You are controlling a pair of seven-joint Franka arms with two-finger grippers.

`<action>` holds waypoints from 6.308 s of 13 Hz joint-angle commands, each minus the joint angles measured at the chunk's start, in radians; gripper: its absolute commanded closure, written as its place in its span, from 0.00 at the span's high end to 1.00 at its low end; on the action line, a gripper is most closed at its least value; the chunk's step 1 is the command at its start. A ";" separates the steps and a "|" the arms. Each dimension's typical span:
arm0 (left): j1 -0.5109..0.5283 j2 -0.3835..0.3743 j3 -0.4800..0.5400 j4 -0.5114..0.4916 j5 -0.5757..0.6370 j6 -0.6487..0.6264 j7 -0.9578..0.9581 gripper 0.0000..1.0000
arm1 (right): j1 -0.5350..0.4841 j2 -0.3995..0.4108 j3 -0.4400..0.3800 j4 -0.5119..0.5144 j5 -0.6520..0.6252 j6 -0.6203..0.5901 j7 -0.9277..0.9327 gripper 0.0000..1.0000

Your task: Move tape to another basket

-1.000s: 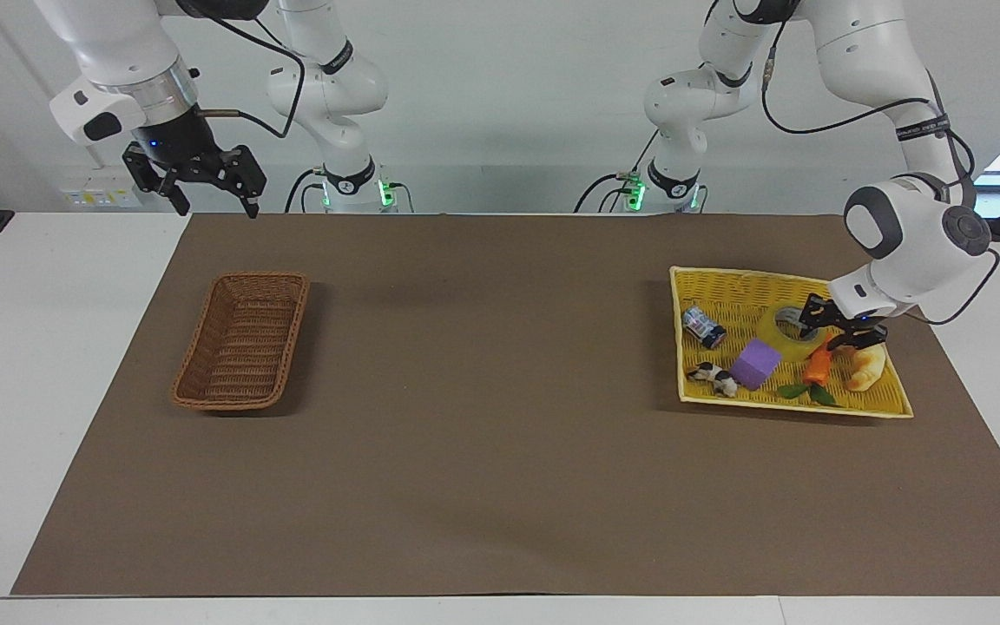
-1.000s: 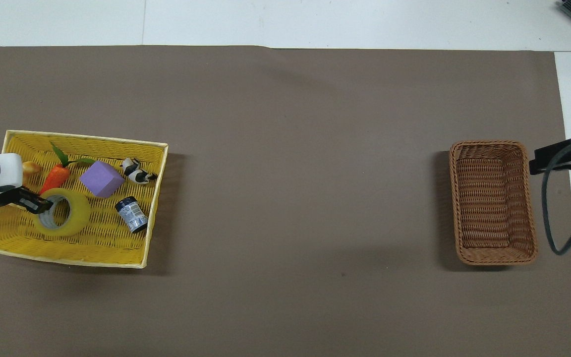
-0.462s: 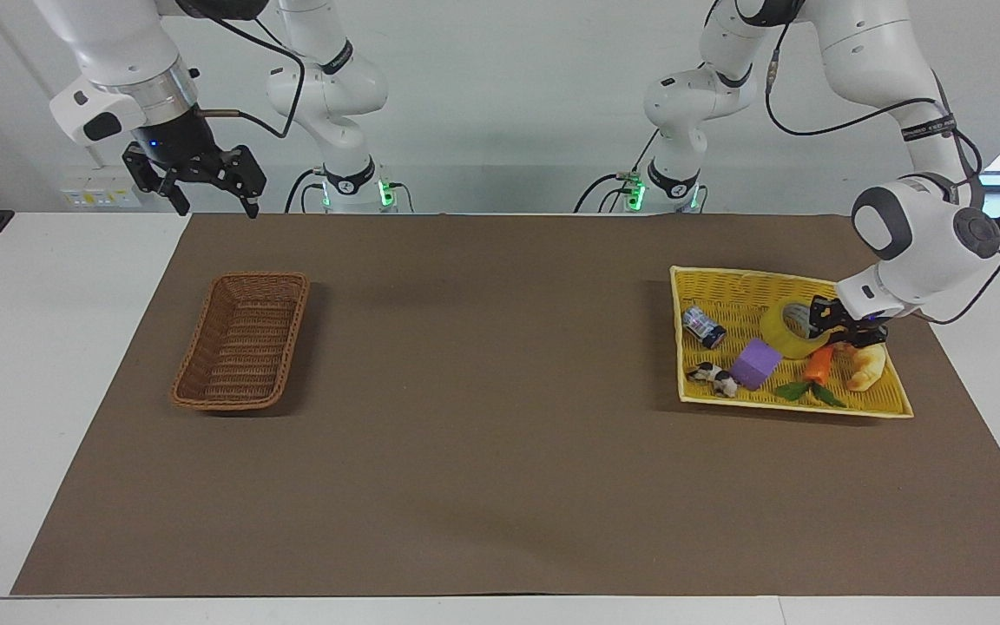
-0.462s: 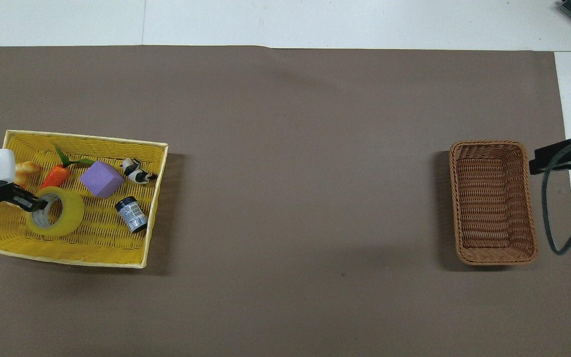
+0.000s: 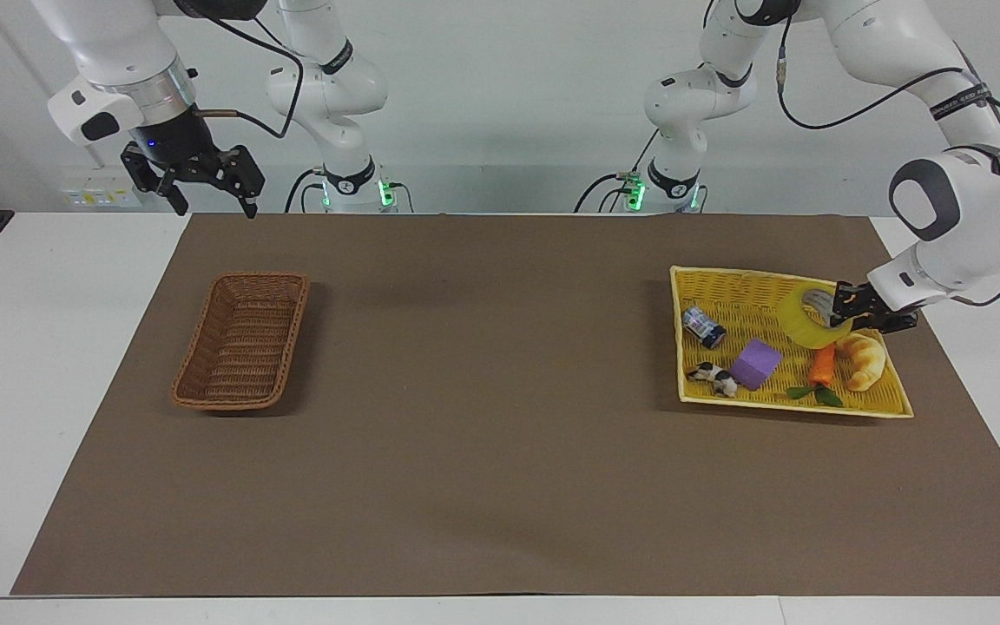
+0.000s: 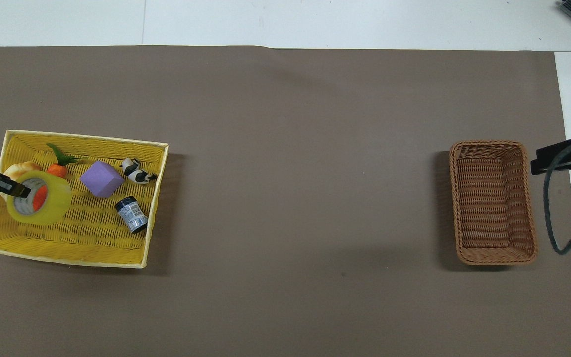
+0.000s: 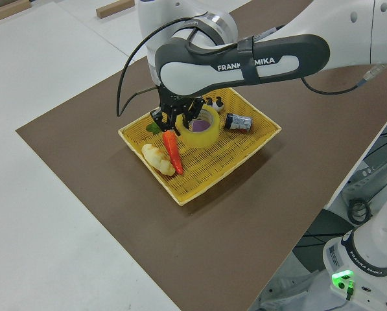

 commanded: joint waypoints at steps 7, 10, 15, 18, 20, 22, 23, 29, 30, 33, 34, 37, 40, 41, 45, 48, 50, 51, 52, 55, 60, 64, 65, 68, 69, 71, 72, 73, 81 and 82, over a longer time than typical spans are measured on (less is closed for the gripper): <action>-0.243 -0.067 -0.004 -0.005 -0.202 -0.144 -0.540 0.00 | 0.064 0.001 0.006 -0.133 0.081 0.221 -0.021 1.00; -0.344 -0.067 -0.004 -0.010 -0.362 -0.109 -0.656 0.00 | 0.113 0.065 0.006 -0.140 0.164 0.316 0.030 1.00; -0.523 -0.105 -0.004 -0.075 -0.533 0.052 -0.739 0.00 | 0.269 0.182 0.006 -0.140 0.340 0.461 0.334 1.00; -0.646 -0.113 -0.004 -0.094 -0.577 0.195 -0.871 0.00 | 0.306 0.226 0.006 -0.140 0.460 0.540 0.326 1.00; -0.700 -0.113 -0.004 -0.094 -0.588 0.253 -0.925 0.00 | 0.306 0.226 0.006 -0.142 0.564 0.535 0.292 1.00; -0.737 -0.111 -0.004 -0.093 -0.588 0.287 -0.969 0.00 | 0.306 0.216 0.006 -0.162 0.603 0.526 0.281 1.00; -0.755 -0.111 -0.004 -0.093 -0.588 0.305 -0.988 0.00 | 0.305 0.213 0.006 -0.170 0.617 0.519 0.260 1.00; -0.798 -0.093 -0.006 -0.077 -0.643 0.460 -1.046 0.00 | 0.297 0.171 0.005 -0.222 0.655 0.396 0.043 1.00; -0.812 -0.093 -0.006 -0.077 -0.662 0.480 -1.049 0.00 | 0.291 0.168 0.003 -0.231 0.655 0.393 0.010 1.00; -0.824 -0.093 -0.006 -0.077 -0.685 0.494 -1.077 0.00 | 0.293 0.156 0.003 -0.249 0.654 0.405 0.022 1.00; -0.824 -0.093 -0.006 -0.077 -0.690 0.502 -1.077 0.00 | 0.297 0.156 0.003 -0.249 0.648 0.407 0.034 0.98; -0.826 -0.096 -0.006 -0.080 -0.694 0.532 -1.074 0.50 | 0.299 0.157 0.003 -0.248 0.638 0.407 0.081 0.25; -0.835 -0.105 -0.006 -0.091 -0.722 0.586 -1.079 1.00 | 0.300 0.157 0.003 -0.246 0.637 0.408 0.149 0.00; -0.835 -0.107 -0.006 -0.091 -0.723 0.586 -1.079 1.00 | 0.300 0.157 0.003 -0.246 0.635 0.408 0.147 0.00; -0.803 -0.119 0.002 -0.089 -0.725 0.568 -1.083 1.00 | 0.300 0.159 0.002 -0.246 0.634 0.411 0.152 0.00; -0.723 -0.128 0.007 -0.082 -0.708 0.502 -1.079 1.00 | 0.296 0.161 0.002 -0.246 0.591 0.414 0.149 0.00; -0.654 -0.137 0.008 -0.079 -0.703 0.447 -1.075 1.00 | 0.283 0.161 0.002 -0.248 0.546 0.414 0.137 0.00; -0.616 -0.140 0.008 -0.071 -0.675 0.421 -1.074 1.00 | 0.270 0.161 0.000 -0.249 0.513 0.411 0.135 0.00; -0.581 -0.143 0.010 -0.062 -0.613 0.377 -1.072 1.00 | 0.251 0.161 0.000 -0.251 0.484 0.408 0.126 0.00; -0.463 -0.139 0.011 -0.011 -0.460 0.205 -1.057 1.00 | 0.143 0.159 -0.001 -0.281 0.442 0.402 0.011 0.00; -0.341 -0.143 0.011 0.071 -0.117 -0.003 -0.835 1.00 | -0.071 0.148 -0.001 -0.340 0.348 0.402 -0.251 0.00; -0.297 -0.166 0.011 0.093 0.026 -0.059 -0.625 1.00 | -0.238 0.162 -0.001 -0.396 0.341 0.419 -0.501 0.00; -0.297 -0.160 0.011 0.122 0.048 -0.099 -0.574 1.00 | -0.247 0.161 -0.001 -0.412 0.341 0.423 -0.523 0.00; -0.297 -0.148 0.011 0.232 0.079 -0.248 -0.526 1.00 | -0.273 0.139 0.000 -0.463 0.341 0.425 -0.546 0.00; -0.297 -0.149 0.011 0.242 0.077 -0.268 -0.526 1.00 | -0.293 0.150 -0.001 -0.472 0.354 0.427 -0.592 0.00; -0.297 -0.156 0.011 0.227 0.068 -0.264 -0.534 1.00 | -0.307 0.167 0.000 -0.502 0.358 0.480 -0.656 0.00; -0.297 -0.154 0.011 0.227 0.068 -0.262 -0.534 1.00 | -0.307 0.168 -0.001 -0.519 0.358 0.492 -0.659 0.00; -0.297 -0.156 0.011 0.227 0.068 -0.262 -0.535 1.00 | -0.307 0.168 0.000 -0.532 0.358 0.499 -0.666 0.00; -0.297 -0.154 0.011 0.227 0.068 -0.262 -0.535 1.00 | -0.315 0.193 0.000 -0.572 0.361 0.537 -0.702 0.66; -0.297 -0.154 0.011 0.227 0.068 -0.262 -0.535 1.00 | -0.316 0.193 0.000 -0.570 0.359 0.539 -0.702 1.00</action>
